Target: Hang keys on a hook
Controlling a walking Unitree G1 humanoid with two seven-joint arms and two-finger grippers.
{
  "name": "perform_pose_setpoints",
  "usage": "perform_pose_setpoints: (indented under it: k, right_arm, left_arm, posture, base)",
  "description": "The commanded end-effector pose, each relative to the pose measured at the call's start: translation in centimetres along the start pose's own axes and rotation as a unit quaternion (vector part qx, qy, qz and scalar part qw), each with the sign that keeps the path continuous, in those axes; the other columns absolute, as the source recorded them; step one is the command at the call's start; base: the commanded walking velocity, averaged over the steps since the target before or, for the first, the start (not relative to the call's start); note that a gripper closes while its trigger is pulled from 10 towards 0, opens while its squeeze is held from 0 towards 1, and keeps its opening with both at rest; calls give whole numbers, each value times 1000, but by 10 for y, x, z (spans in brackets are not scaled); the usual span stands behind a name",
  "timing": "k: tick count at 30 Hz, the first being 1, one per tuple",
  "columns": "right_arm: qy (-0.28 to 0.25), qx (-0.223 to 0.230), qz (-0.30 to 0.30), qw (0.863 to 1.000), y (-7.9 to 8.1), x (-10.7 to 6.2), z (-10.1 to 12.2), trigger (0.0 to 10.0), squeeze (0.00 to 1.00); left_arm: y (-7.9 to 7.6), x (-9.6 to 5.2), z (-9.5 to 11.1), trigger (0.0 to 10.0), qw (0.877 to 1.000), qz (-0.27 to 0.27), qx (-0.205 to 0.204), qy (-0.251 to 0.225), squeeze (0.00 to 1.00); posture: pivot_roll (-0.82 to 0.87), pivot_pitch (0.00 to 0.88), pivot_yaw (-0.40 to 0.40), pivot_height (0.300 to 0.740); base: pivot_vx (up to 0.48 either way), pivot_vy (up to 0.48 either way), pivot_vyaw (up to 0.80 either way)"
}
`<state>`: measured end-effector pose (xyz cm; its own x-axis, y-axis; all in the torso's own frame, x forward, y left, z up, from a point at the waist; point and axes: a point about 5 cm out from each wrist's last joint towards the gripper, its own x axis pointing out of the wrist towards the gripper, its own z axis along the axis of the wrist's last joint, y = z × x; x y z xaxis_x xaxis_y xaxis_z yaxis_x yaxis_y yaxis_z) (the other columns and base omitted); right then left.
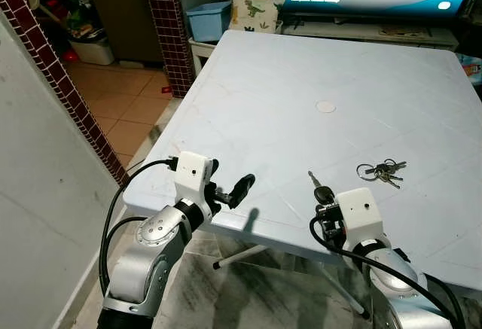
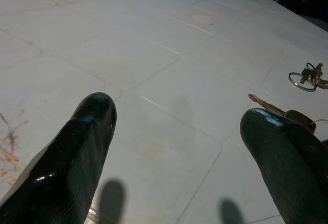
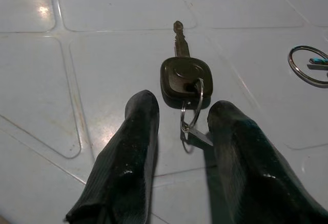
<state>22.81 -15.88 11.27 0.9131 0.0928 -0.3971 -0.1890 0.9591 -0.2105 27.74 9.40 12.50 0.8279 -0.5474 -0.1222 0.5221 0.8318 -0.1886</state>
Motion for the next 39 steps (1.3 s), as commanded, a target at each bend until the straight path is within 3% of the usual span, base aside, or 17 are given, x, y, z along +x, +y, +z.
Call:
perform_pose_setpoints:
  k: [1,27,29,30,31,32,33,36,39]
  right_arm:
    - [1,4,-3,1000,-1,1,-1,0,0]
    - [-4,-6,-10,1000,1,3,-2,0,0]
    - [-18,-29,-16,999,-1,3,2,0,0]
    - [-43,-65,-26,997,-4,2,8,0,0]
    - [-43,-65,-26,997,-4,2,8,0,0]
    - [-82,-116,-35,989,-5,1,19,0,0]
    - [-104,-138,-41,984,-5,1,26,0,0]
    - [-132,-160,-55,977,-8,1,36,0,0]
    - [-173,-202,-79,961,-12,2,51,0,0]
  left_arm:
    - [0,1,1,10000,1000,-3,5,-1,0]
    - [0,1,1,10000,1000,-4,3,-2,0]
    - [0,1,1,10000,1000,-4,4,-2,0]
    - [0,1,1,10000,1000,-5,4,-2,0]
    - [0,1,1,10000,1000,-5,4,-2,0]
    - [0,1,1,10000,1000,-5,4,-2,0]
    - [0,2,1,10000,1000,-5,4,-2,0]
    - [-1,3,1,10000,1000,-6,4,-3,0]
    - [-1,4,1,10000,1000,-7,4,-4,0]
  posture:
    - [-39,48,65,740]
    - [-42,52,64,740]
    - [-42,52,64,740]
    - [-42,52,64,740]
    - [-42,52,64,740]
    - [-42,52,64,740]
    - [-42,52,64,740]
    - [-50,44,67,740]
    - [-50,39,67,740]
  base:
    - [0,0,0]
    - [0,0,0]
    - [0,0,0]
    - [0,0,0]
    - [0,0,0]
    - [0,0,0]
    - [0,0,0]
    - [0,0,0]
    - [0,0,0]
